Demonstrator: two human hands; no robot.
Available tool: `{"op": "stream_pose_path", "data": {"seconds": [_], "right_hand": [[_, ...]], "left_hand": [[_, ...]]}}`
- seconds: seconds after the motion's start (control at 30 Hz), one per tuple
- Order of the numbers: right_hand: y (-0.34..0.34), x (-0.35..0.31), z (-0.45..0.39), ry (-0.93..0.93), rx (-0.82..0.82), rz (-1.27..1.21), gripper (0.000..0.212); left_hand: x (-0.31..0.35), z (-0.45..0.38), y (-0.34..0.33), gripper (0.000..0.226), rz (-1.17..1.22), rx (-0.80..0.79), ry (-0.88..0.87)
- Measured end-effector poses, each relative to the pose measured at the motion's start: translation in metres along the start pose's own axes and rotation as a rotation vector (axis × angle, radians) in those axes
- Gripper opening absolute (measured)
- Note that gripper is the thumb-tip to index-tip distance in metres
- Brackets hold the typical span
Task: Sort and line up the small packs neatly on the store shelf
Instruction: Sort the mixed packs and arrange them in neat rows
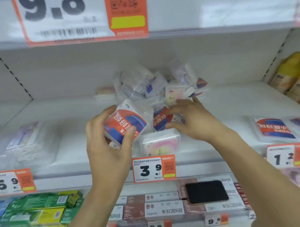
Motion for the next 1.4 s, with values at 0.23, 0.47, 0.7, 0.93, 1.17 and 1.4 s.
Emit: {"op": "stream_pose_path", "data": {"seconds": [0.23,0.47,0.7,0.93,1.17,1.4], "right_hand": [[0.010,-0.004,0.005,-0.073,0.138,-0.411,0.043],[0.025,0.003,0.014,-0.092,0.546,-0.619,0.030],[0.084,0.064,0.037,-0.339,0.823,-0.686,0.013],[0.142,0.151,0.080,-0.540,0.975,-0.367,0.018],[0.165,0.204,0.116,-0.567,1.040,-0.237,0.034],[0.152,0.203,0.120,-0.484,0.702,-0.097,0.021]], "left_hand": [[-0.004,-0.005,0.004,0.055,0.004,0.112,0.068],[-0.001,-0.007,0.018,0.054,0.059,0.175,0.130],[0.060,0.015,-0.028,0.053,0.170,0.007,0.155],[0.109,0.087,-0.147,0.055,0.260,-0.388,0.304],[0.123,0.160,-0.231,0.097,0.112,-0.780,0.199],[0.122,0.170,-0.258,0.086,-0.328,-0.787,-0.202]]}}
Point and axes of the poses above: each hand's wrist, its own z-axis away from the middle knuckle, its own y-axis out of the back of the hand, x = y × z, the point moved 4 cm from there along -z, towards the middle knuckle, and after that the axes turned 15 degrees about x, right-handed, at the moved point
